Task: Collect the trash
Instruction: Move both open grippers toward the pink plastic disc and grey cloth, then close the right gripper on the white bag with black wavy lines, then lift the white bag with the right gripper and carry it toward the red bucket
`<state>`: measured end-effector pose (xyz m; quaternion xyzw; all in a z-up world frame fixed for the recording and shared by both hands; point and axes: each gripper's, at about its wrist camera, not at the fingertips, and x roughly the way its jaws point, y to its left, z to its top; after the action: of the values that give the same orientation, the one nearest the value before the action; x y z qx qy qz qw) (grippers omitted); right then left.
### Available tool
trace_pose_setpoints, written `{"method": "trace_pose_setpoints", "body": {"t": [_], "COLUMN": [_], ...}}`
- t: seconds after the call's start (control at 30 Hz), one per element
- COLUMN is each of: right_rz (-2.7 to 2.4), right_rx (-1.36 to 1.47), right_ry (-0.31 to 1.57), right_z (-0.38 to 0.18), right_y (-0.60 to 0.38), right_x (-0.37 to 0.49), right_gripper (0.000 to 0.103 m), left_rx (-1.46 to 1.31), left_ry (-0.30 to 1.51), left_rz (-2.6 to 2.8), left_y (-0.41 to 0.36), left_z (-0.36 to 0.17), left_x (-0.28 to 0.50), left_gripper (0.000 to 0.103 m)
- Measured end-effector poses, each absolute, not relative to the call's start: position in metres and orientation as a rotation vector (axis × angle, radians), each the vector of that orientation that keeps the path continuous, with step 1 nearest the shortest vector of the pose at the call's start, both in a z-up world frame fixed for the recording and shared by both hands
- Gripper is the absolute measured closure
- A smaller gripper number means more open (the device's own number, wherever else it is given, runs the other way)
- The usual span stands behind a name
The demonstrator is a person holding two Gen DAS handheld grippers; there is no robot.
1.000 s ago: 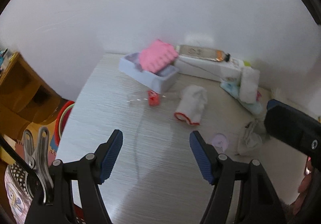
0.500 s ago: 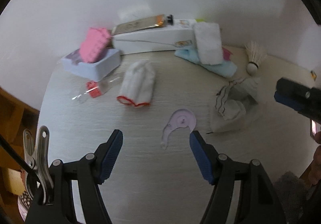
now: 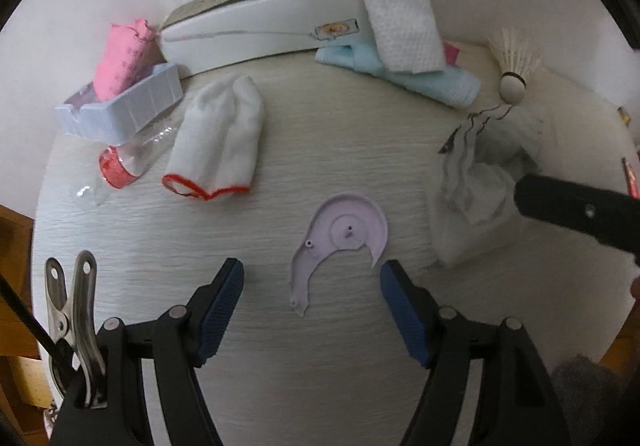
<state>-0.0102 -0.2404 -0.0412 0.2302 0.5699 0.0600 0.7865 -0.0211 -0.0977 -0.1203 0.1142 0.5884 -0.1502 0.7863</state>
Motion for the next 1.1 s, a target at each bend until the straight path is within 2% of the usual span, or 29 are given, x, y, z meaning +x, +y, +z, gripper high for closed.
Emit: {"method": "trace_pose_setpoints", "body": {"t": [0.1,0.3,0.4,0.5,0.63,0.67,0.73,0.77,0.8,0.83,0.9,0.97,1.1], "right_rz": [0.097,0.083,0.080,0.067,0.055,0.055,0.056,0.039,0.026,0.019,0.030,0.017,0.002], "right_rx": [0.481,0.391,0.348,0.303,0.226,0.202,0.154,0.124,0.112,0.113,0.150,0.171,0.243], "right_ry": [1.224,1.154,1.139,1.138,1.173,1.169,1.153,1.151,1.151,1.148,1.142,1.139,1.114], "right_z": [-0.035,-0.010,-0.010,-0.018,-0.041,-0.044,-0.044,-0.045,-0.045,-0.045,-0.044,-0.043,-0.036], "right_y": [-0.244,-0.245,-0.241,-0.236,-0.222,-0.218,-0.212,-0.210,-0.210,-0.211,-0.215,-0.220,-0.232], "right_x": [-0.008,-0.006,0.000,0.009,0.024,0.026,0.028,0.029,0.029,0.028,0.026,0.022,0.015], "right_gripper": [0.044,0.044,0.044,0.044,0.044,0.045,0.055,0.068,0.074,0.075,0.091,0.099,0.100], "left_rx": [0.246,0.264,0.272,0.289,0.307,0.307,0.288,0.271,0.254,0.241,0.216,0.190,0.143], "left_ry": [1.256,1.256,1.252,1.236,1.243,1.247,1.259,1.267,1.273,1.277,1.270,1.254,1.233], "left_rz": [-0.341,-0.366,-0.382,-0.418,-0.478,-0.482,-0.489,-0.485,-0.481,-0.474,-0.459,-0.445,-0.421], "left_y": [-0.096,-0.098,-0.100,-0.105,-0.119,-0.121,-0.118,-0.115,-0.111,-0.106,-0.092,-0.082,-0.066], "left_z": [-0.122,-0.124,-0.122,-0.120,-0.118,-0.118,-0.117,-0.117,-0.117,-0.116,-0.110,-0.102,-0.088], "left_x": [-0.022,-0.023,-0.021,-0.024,-0.029,-0.029,-0.030,-0.030,-0.030,-0.028,-0.024,-0.021,-0.018], "left_gripper": [0.028,0.028,0.032,0.049,0.091,0.091,0.092,0.092,0.097,0.101,0.101,0.101,0.102]}}
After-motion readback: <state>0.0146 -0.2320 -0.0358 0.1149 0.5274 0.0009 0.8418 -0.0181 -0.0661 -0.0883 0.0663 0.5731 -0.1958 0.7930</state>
